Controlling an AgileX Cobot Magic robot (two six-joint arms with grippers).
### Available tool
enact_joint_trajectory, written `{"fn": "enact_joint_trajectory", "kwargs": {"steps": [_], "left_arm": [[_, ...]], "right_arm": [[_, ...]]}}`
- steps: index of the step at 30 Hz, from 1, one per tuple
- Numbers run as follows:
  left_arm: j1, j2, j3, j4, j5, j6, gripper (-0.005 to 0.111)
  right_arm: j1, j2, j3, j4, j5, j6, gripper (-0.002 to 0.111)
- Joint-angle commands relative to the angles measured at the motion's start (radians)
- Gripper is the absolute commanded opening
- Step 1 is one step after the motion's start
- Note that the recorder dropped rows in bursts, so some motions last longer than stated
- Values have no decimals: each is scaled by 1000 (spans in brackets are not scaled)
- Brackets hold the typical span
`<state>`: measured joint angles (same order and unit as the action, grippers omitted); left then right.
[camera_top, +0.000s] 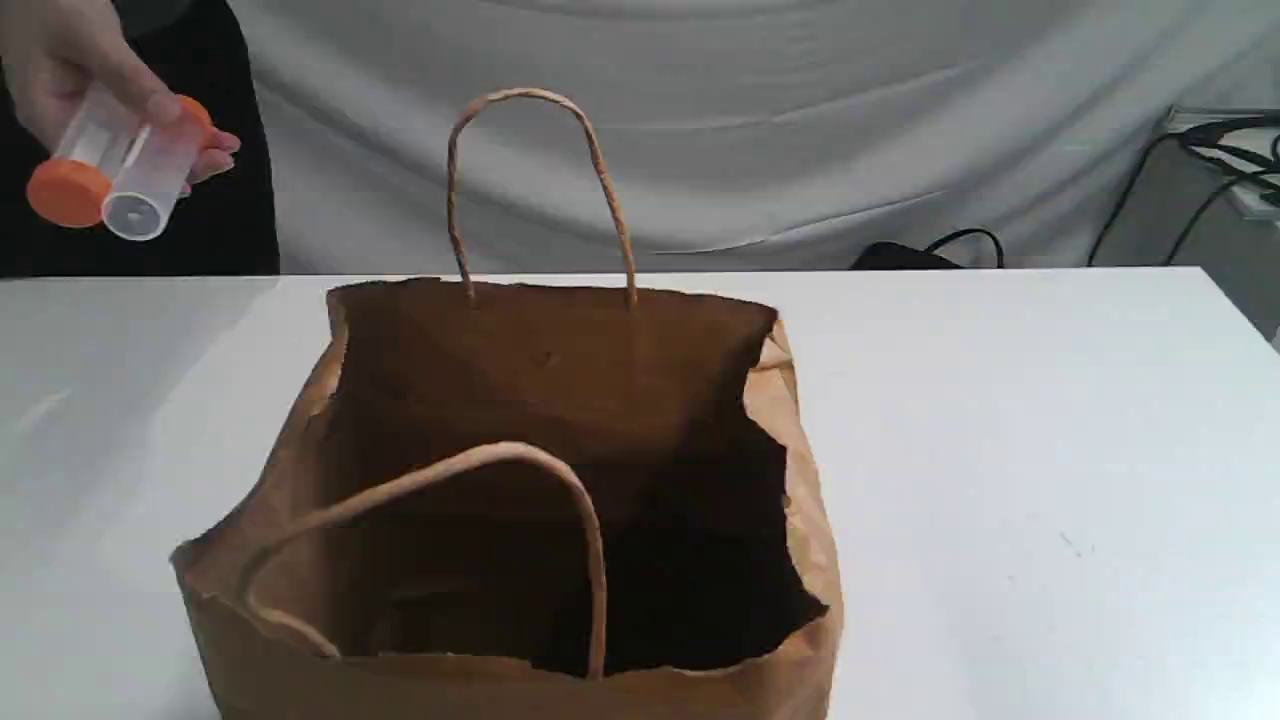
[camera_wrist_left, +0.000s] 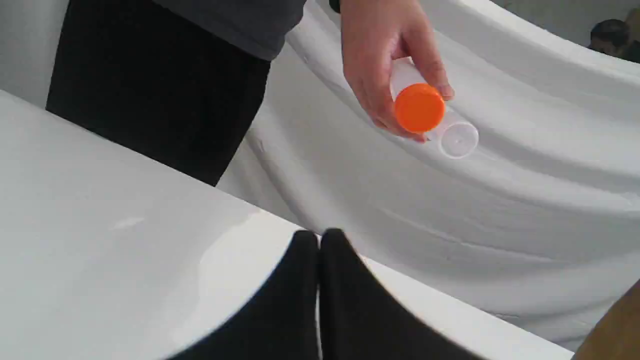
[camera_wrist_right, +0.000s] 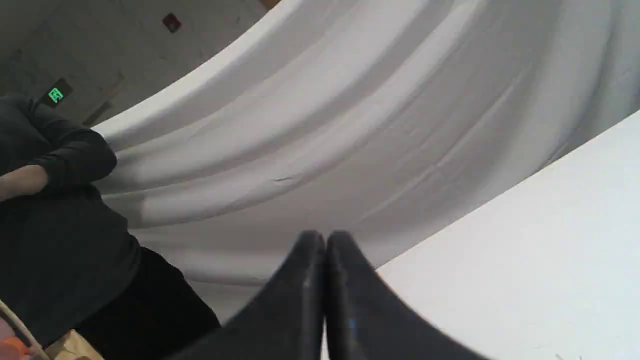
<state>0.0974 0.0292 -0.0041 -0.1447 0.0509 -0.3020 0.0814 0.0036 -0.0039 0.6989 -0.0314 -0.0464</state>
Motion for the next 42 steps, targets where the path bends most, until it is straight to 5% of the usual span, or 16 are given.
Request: {"fn": "enact_joint_trajectory", "kwargs": {"steps": [1, 13, 21, 30, 42], "left_arm": [[3, -3, 4, 3, -12, -8, 0], [3, -3, 4, 3, -12, -8, 0], [3, -3, 4, 3, -12, -3, 0], [3, -3, 4, 3, -12, -3, 0], [3, -3, 4, 8, -9, 19, 0]], "right_arm": [[-6, -4, 4, -1, -10, 1, 0], [-6, -4, -31, -12, 101, -50, 0], [-6, 62, -323, -20, 286, -358, 0], [-6, 470, -752, 20, 704, -737, 0], [-6, 846, -1130, 49, 1025, -798, 0]]}}
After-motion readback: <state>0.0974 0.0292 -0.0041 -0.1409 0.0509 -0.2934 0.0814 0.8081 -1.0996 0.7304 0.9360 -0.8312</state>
